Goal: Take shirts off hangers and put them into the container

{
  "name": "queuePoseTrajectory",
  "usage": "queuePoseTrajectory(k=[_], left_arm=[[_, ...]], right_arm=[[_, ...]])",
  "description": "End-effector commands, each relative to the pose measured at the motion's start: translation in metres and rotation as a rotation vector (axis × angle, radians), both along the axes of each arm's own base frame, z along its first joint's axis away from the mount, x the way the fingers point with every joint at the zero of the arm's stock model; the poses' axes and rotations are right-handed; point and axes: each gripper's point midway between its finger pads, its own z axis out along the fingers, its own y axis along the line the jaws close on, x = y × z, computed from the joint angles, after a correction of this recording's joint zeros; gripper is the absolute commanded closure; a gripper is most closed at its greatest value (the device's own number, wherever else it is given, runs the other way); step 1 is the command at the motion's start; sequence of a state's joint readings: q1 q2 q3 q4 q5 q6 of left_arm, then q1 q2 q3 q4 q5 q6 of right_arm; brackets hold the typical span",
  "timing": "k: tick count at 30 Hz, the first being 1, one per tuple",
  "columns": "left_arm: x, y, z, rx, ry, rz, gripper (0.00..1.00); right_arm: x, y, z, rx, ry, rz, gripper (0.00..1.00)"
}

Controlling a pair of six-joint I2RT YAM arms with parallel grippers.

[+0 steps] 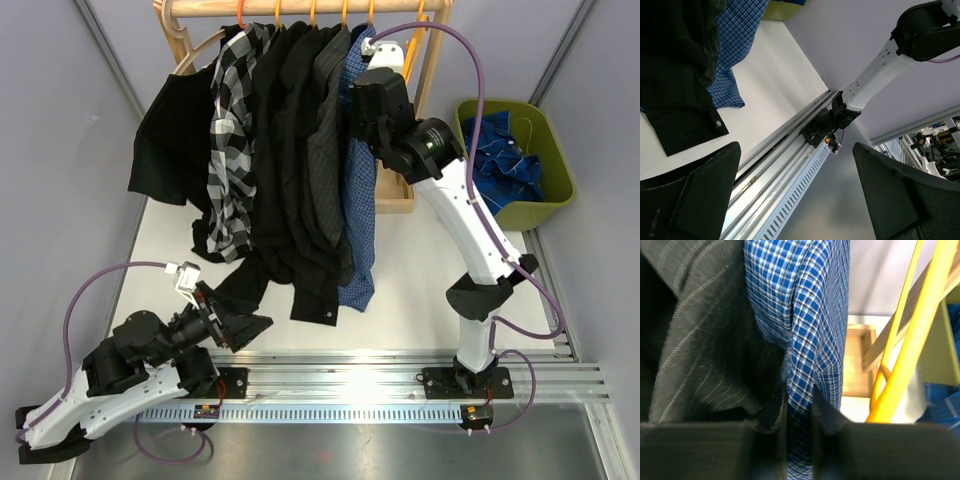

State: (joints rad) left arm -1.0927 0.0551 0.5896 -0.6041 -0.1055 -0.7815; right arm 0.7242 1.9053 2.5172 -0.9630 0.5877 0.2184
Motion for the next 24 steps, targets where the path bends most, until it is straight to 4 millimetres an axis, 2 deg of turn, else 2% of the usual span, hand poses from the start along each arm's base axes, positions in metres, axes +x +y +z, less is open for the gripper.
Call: queuePoseTrajectory(k=[1, 5, 9, 12, 14, 15, 20, 23, 24], left_arm=[[-0.003, 0.005, 0.013, -0.054, -0.010, 0.003, 0.01], [-0.003, 0.007, 0.008, -0.056, 0.003, 0.008, 0.01], [-0.002, 0.006, 0.006, -0.054, 0.008, 0.010, 0.01], [-0.002, 0.005, 0.006, -0.057, 0.005, 0.009, 0.01], [-0.002, 0.005, 0.007, -0.063, 0.002, 0.008, 0.01], [-0.002, 0.004, 0.008, -0.063, 0.003, 0.005, 0.01], [0.000, 0.000, 0.007, -0.058, 0.001, 0.005, 0.01], [0.000, -0.001, 0.008, -0.058, -0.002, 0.004, 0.01], [0.000, -0.001, 0.008, -0.058, -0.002, 0.005, 0.01]], right_arm=[[0.010, -0.008, 0.013, -0.018, -0.050, -0.027, 0.99], [0.005, -0.015, 0.026, -0.011, -0.088, -0.032, 1.00], [-0.010, -0.033, 0.061, 0.008, -0.191, -0.040, 1.00], [-0.017, -0.047, 0.097, 0.028, -0.309, -0.063, 1.00], [-0.020, -0.057, 0.112, -0.024, -0.363, -0.075, 1.00], [-0.024, -0.061, 0.127, -0.005, -0.412, -0.085, 1.00], [-0.037, -0.074, 0.168, -0.009, -0.562, -0.082, 1.00], [-0.037, -0.076, 0.175, -0.011, -0.608, -0.093, 1.00], [-0.038, -0.076, 0.172, -0.011, -0.598, -0.091, 1.00]])
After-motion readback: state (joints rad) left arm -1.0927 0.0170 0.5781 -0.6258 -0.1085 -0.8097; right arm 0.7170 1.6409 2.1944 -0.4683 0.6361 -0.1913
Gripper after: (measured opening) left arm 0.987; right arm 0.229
